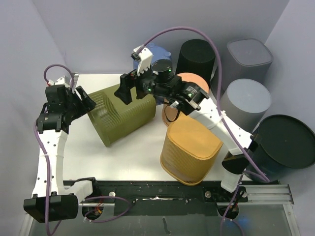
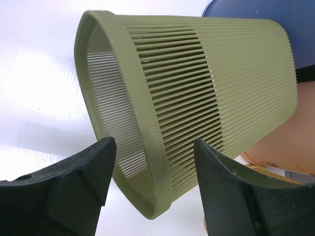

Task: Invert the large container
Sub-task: Adjust the container at the center of the board.

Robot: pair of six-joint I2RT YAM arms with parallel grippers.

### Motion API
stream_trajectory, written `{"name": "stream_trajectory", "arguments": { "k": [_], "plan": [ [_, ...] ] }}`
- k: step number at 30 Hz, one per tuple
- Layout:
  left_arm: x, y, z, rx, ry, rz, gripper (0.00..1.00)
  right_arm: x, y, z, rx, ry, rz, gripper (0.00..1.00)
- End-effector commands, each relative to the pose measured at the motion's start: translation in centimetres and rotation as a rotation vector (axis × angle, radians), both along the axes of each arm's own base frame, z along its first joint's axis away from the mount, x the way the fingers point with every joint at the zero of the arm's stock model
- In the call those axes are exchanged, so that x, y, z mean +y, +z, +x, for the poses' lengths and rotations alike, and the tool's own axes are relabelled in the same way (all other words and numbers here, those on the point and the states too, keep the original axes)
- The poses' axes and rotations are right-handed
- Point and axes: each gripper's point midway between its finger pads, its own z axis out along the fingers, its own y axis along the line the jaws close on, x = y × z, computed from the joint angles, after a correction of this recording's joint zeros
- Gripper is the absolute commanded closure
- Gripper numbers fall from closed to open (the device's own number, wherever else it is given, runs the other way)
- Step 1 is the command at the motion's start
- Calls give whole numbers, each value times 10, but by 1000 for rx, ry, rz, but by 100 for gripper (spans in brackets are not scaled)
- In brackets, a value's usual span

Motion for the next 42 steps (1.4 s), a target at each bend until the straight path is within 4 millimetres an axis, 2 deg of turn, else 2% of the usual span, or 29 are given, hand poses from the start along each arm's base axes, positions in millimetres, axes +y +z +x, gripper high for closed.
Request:
{"name": "stream_trajectory", "arguments": {
  "k": [1, 5, 8, 10, 11, 14, 18, 19, 24, 28, 33, 38, 42],
  "plan": [
    [-8, 12, -4, -60, 6, -47, 36, -1, 10, 12, -18, -56, 25, 2],
    [-21, -4, -7, -45, -21, -120, 38, 4, 6, 16, 40, -96, 78, 2],
    [-28, -10, -6, -44, -47, -157, 44, 16, -3, 12, 100, -89, 128, 2],
    [-32, -13, -5, -46, -63, -172, 53, 23, -15, 13, 117, -128, 119, 2],
    [-33, -13, -5, -47, -67, -174, 61, 26, -20, 13, 117, -153, 104, 2],
    [-30, -12, -4, -56, -62, -158, 76, 26, -34, 23, 115, -251, 57, 2],
    [-20, -8, -3, -66, -33, -104, 98, 17, -52, 37, 150, -380, 52, 2],
    [-17, -6, -3, -69, -31, -88, 100, 11, -54, 40, 150, -415, 58, 2],
    [-8, -2, -3, -75, -28, -20, 100, -7, -71, 49, 168, -499, 35, 2],
    [17, -10, -5, -27, 73, 61, 100, -21, -77, 55, 180, -561, 11, 2],
    [12, -9, -1, -42, 38, 57, 100, -22, -87, 59, 199, -570, -12, 2],
    [18, -5, 0, -50, 10, 122, 100, -22, -104, 65, 245, -546, -50, 3],
    [11, -7, 0, -68, -58, 135, 100, -20, -106, 75, 327, -394, -14, 2]
  ]
}}
